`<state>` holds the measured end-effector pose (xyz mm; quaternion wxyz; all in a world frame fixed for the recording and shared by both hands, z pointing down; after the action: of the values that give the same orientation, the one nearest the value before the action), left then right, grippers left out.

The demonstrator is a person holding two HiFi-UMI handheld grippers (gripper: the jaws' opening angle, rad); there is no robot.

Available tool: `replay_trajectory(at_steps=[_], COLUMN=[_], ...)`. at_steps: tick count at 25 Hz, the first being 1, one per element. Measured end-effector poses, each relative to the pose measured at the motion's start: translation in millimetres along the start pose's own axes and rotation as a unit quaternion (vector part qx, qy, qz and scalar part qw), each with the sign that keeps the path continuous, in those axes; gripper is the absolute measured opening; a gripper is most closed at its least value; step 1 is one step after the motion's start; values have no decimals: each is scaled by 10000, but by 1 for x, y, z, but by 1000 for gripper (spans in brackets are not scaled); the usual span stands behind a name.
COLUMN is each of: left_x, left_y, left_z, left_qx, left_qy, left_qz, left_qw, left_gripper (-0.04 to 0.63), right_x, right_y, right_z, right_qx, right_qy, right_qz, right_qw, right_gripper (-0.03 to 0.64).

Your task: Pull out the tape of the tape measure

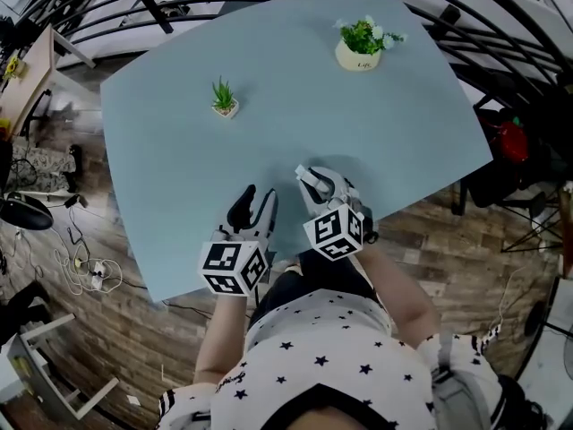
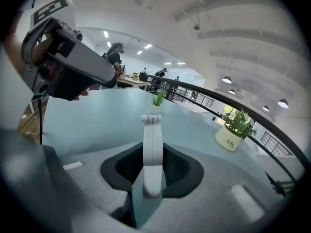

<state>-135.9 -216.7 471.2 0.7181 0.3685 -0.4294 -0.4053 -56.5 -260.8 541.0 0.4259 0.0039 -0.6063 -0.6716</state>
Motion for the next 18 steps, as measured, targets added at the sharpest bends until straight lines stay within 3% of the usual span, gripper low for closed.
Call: replay_trajectory(at_steps=[9, 18], left_x=[-17, -36], left_y=[1, 6], left_z=[-38, -65], left_qx=[333, 592], left_qy=[644, 945], left_qz=[146, 231], left_qw=[9973, 9935], left_gripper=[155, 117], right_x=[-33, -64], right_y=[-22, -38], right_z=[30, 56], right_qx=[-777, -1231], right_qy=[1, 17], right_qz=[-298, -526], right_qw=[9965, 9910], right_gripper=[103, 103])
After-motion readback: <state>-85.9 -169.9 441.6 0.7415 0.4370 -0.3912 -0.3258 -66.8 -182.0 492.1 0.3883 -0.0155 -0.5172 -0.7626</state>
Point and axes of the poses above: the fingertips, and each gripper's own axes: x forward along the fingers, z to its left, y out of its underside, the point moved 1 cm from there along -x, backward along the fingers, and after that the axes turned 4 degrees about -z, right-handed, at the moved point
